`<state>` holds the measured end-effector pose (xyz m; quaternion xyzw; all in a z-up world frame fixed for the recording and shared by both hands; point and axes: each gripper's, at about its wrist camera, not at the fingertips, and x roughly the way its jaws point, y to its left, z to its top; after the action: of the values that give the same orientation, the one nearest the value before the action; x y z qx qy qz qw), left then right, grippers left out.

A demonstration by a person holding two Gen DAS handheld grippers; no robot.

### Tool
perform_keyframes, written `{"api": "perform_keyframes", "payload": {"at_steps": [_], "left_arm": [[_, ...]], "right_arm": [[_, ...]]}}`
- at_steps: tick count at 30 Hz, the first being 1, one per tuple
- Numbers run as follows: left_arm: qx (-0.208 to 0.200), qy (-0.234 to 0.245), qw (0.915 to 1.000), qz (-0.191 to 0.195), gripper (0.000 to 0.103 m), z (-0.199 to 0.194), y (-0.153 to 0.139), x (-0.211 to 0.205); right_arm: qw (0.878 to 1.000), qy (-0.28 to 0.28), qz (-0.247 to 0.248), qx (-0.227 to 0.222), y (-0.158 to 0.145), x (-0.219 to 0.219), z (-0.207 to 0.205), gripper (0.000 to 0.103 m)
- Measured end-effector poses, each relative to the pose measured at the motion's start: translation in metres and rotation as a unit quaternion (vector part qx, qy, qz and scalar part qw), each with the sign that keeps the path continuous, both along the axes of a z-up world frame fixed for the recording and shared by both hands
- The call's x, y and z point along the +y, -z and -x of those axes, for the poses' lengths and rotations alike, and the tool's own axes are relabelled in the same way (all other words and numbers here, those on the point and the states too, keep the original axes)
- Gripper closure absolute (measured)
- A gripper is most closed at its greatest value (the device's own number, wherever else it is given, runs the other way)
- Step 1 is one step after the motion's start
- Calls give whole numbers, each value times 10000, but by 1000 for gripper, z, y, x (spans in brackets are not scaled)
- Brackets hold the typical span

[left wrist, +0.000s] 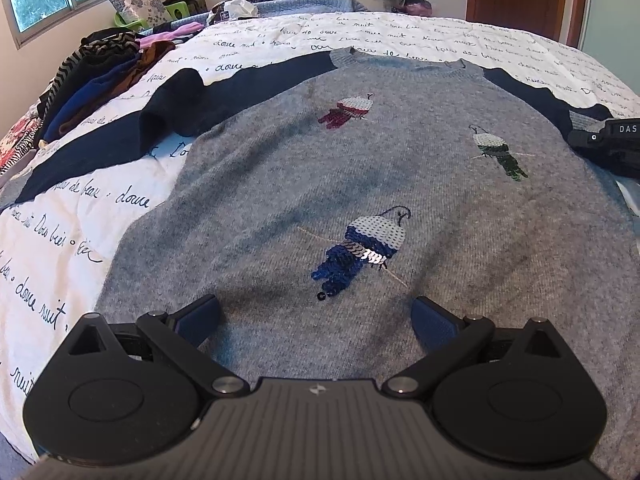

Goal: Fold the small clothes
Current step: 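Lift the navy sleeve and fold it across the sweater body with the right gripper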

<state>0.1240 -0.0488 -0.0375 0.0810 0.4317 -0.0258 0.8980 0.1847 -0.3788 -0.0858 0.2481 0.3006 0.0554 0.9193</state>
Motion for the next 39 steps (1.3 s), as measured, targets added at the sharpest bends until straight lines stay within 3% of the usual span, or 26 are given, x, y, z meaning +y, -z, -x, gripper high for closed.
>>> {"api": "perform_keyframes", "payload": {"at_steps": [6,10,14,17,20,21,23,27,30,34,39], "left_arm": [[8,28,9999,130,2,2,-4,5],[29,26,9998,170,2,2,-4,8],[21,31,9998,212,2,4,-5,11],[10,21,9997,230,2,4,-7,13],[-13,3,9996,283,2,4,-10,17],[-26,3,9996,293,2,4,-11,18],[-97,28,9996,254,2,4,-15,23],[-445,-330,9984,-135,2,-4,-23,45],[-484,-760,9959,-89,2,-13,-27,72],[-371,-1212,9914,325,2,-20,-29,105],[-350,-1387,9867,768,2,-18,-32,125]], "right_arm": [[9906,424,-1298,89,12,-24,6,93],[9853,707,-1552,-10,13,-29,10,88],[9830,861,-1615,-149,9,-29,12,53],[9815,949,-1657,-153,6,-29,10,48],[9810,1039,-1634,-130,5,-27,7,53],[9811,1104,-1586,-93,5,-26,7,65],[9820,1153,-1496,-57,5,-25,6,76],[9830,1246,-1349,-83,2,-22,6,92],[9840,1165,-1335,-215,-6,-18,4,95],[9833,915,-1536,-348,-17,-4,-5,95],[9808,610,-1812,-370,-25,21,-25,95]]}}
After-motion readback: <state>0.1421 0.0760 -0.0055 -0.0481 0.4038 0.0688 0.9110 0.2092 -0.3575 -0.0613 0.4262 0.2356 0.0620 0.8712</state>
